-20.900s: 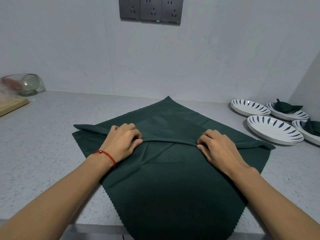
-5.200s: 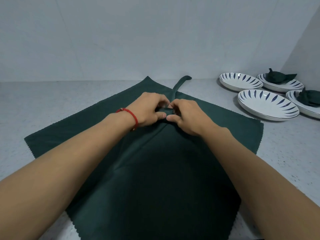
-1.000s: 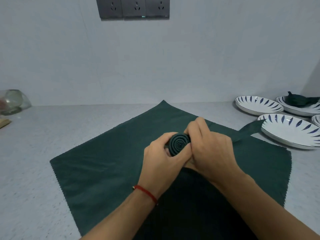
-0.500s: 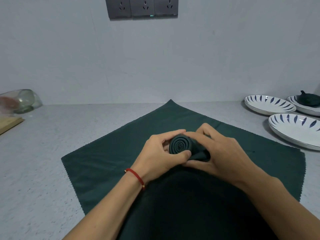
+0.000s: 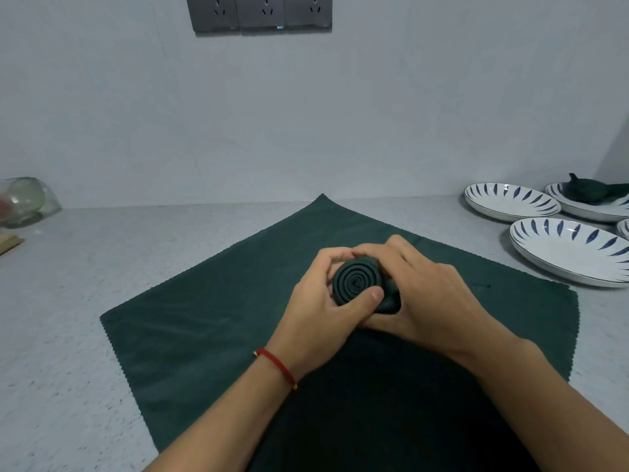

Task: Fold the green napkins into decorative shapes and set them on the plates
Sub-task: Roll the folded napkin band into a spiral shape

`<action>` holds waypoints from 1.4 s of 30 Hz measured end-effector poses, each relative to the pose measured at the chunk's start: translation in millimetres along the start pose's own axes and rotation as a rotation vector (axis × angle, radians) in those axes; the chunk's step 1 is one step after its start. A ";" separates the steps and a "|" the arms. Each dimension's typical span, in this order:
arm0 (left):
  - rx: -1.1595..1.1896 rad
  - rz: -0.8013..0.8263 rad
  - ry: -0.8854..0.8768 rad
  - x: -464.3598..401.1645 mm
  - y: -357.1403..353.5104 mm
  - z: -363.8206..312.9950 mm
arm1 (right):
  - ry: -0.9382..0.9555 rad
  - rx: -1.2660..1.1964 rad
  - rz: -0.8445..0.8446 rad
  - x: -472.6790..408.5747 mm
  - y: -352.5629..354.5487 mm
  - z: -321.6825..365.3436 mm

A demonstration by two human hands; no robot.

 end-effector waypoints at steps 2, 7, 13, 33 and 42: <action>0.062 0.055 0.059 0.5 -0.2 0.7 | 0.038 -0.022 0.011 0.8 0.9 0.5; -0.126 0.036 0.006 3.3 -3.2 3.2 | -0.002 0.129 -0.131 -1.4 1.2 6.3; -0.184 -0.036 -0.051 0.7 -5.4 2.9 | -0.022 0.150 -0.084 -2.6 -2.4 3.4; -0.212 0.081 0.018 2.8 -4.4 4.4 | 0.116 0.191 -0.029 -0.3 -0.7 12.6; -0.315 -0.065 -0.079 11.8 -17.9 0.5 | 0.042 0.268 -0.146 1.4 3.9 7.3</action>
Point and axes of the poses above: each hand's wrist, its own x-axis away from the middle knuckle, its own y-axis out of the back of the hand, z = x × y, the point moved 4 cm from there along -x, towards the middle knuckle, and after that the axes turned 12 degrees about x, right-handed, at the moved point
